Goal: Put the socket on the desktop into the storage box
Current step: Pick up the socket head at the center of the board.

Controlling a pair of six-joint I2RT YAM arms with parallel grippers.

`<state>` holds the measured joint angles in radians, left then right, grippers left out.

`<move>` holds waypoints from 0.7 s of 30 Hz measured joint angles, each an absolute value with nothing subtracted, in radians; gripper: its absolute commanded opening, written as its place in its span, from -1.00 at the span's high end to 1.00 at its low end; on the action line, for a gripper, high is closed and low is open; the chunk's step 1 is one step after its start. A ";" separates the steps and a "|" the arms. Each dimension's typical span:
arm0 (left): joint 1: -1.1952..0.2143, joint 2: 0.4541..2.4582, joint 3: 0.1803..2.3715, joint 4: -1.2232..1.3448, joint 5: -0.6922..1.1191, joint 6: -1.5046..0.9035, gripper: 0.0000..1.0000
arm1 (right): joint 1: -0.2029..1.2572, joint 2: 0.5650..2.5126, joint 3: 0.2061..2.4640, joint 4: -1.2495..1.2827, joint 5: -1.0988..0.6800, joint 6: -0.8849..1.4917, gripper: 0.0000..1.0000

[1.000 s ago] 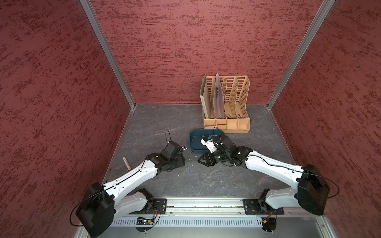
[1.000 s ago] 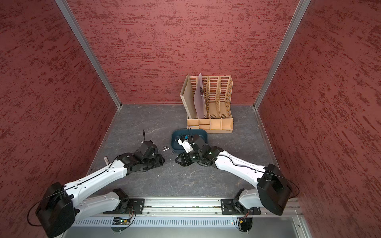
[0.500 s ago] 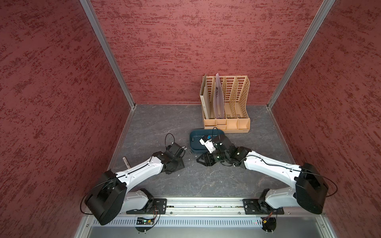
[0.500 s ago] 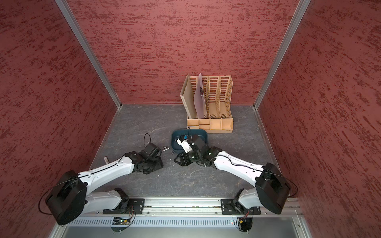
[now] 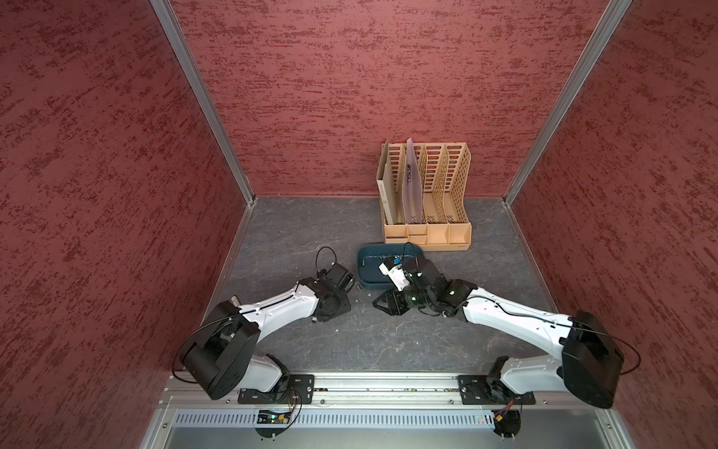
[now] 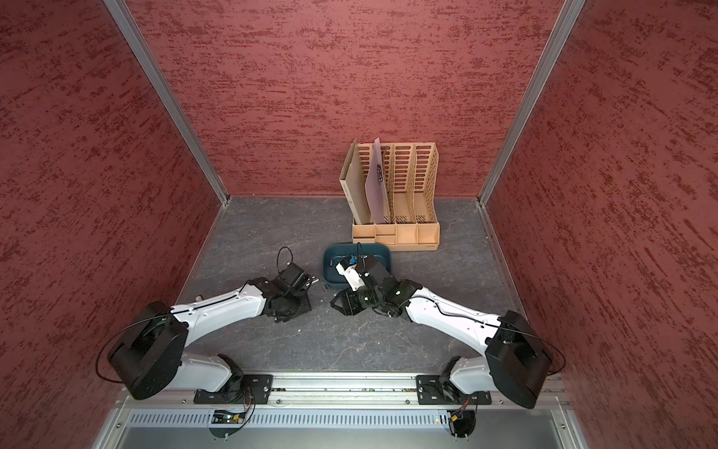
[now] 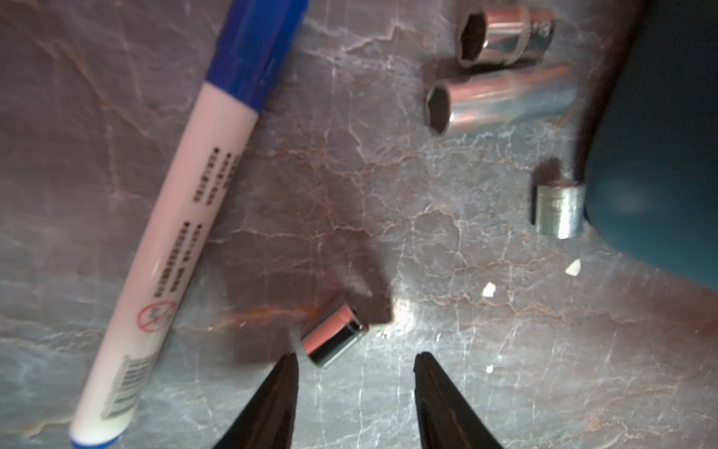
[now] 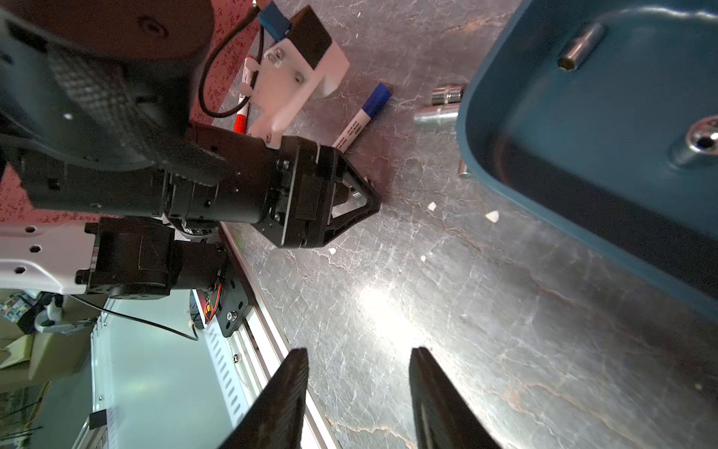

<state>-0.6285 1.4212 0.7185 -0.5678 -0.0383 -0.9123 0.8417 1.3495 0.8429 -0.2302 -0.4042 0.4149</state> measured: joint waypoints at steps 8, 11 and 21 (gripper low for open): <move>-0.626 1.496 0.773 -0.553 -0.054 -0.901 0.03 | 0.842 1.338 0.819 -0.230 -0.393 0.415 0.06; -0.625 1.524 0.792 -0.553 -0.057 -0.892 0.05 | 0.842 1.331 0.815 -0.230 -0.387 0.415 0.06; -0.628 1.558 0.816 -0.563 -0.089 -0.875 0.18 | 0.842 1.326 0.814 -0.230 -0.376 0.415 0.06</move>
<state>-0.6285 1.5581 0.8162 -0.5629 -0.0895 -0.8745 0.8417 1.3258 0.8139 -0.2298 -0.3759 0.4152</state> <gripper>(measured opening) 0.430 0.472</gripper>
